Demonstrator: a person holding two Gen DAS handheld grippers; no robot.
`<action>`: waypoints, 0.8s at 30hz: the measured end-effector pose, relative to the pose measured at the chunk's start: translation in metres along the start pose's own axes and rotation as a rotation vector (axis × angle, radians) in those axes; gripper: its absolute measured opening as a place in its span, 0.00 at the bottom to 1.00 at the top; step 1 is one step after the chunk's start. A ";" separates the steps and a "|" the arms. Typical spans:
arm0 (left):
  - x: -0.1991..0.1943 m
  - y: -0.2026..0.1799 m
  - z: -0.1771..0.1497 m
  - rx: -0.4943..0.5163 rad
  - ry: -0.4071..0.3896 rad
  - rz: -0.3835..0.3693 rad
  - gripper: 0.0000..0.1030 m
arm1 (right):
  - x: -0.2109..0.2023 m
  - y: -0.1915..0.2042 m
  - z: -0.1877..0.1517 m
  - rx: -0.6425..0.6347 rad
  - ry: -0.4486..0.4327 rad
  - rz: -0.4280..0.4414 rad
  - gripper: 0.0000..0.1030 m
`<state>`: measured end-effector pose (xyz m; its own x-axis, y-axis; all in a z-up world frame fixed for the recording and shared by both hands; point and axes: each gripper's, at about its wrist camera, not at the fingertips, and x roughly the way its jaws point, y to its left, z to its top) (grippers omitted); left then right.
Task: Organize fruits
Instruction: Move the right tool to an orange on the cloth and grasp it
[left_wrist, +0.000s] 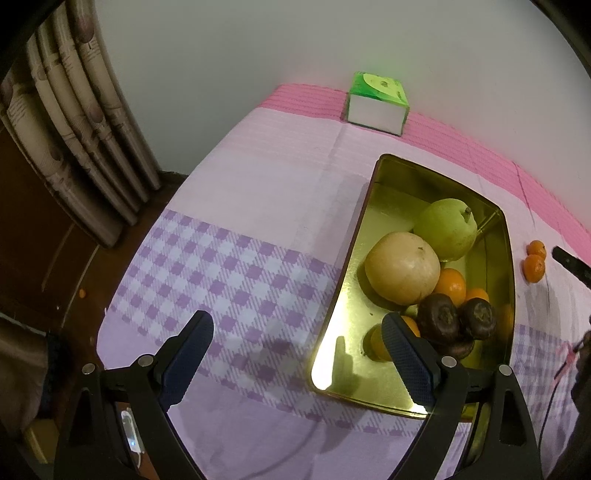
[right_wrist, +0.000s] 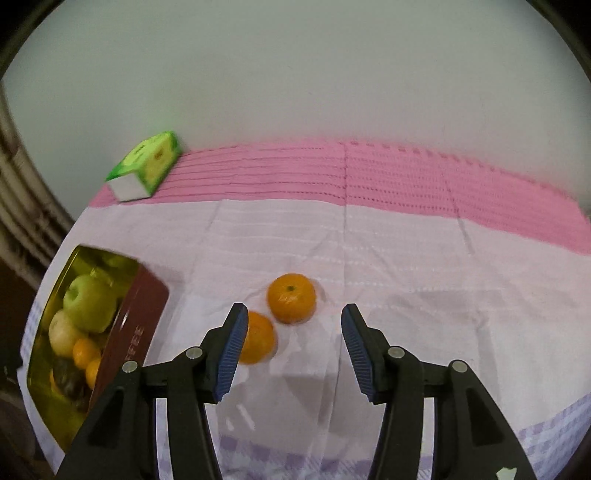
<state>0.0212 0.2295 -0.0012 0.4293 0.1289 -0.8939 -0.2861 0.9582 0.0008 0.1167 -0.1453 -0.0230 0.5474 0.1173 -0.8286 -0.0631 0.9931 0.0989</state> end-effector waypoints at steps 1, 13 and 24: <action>0.000 0.000 0.000 -0.001 0.001 0.000 0.89 | 0.006 -0.001 0.003 0.013 0.012 0.004 0.48; 0.007 0.003 0.003 -0.009 0.022 0.008 0.90 | 0.044 -0.001 0.018 0.065 0.121 0.023 0.42; 0.010 0.005 0.003 -0.015 0.022 0.004 0.89 | 0.030 -0.005 0.014 0.019 0.075 -0.052 0.35</action>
<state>0.0267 0.2365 -0.0083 0.4096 0.1266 -0.9035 -0.3002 0.9539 -0.0025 0.1453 -0.1463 -0.0408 0.4857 0.0661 -0.8716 -0.0200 0.9977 0.0645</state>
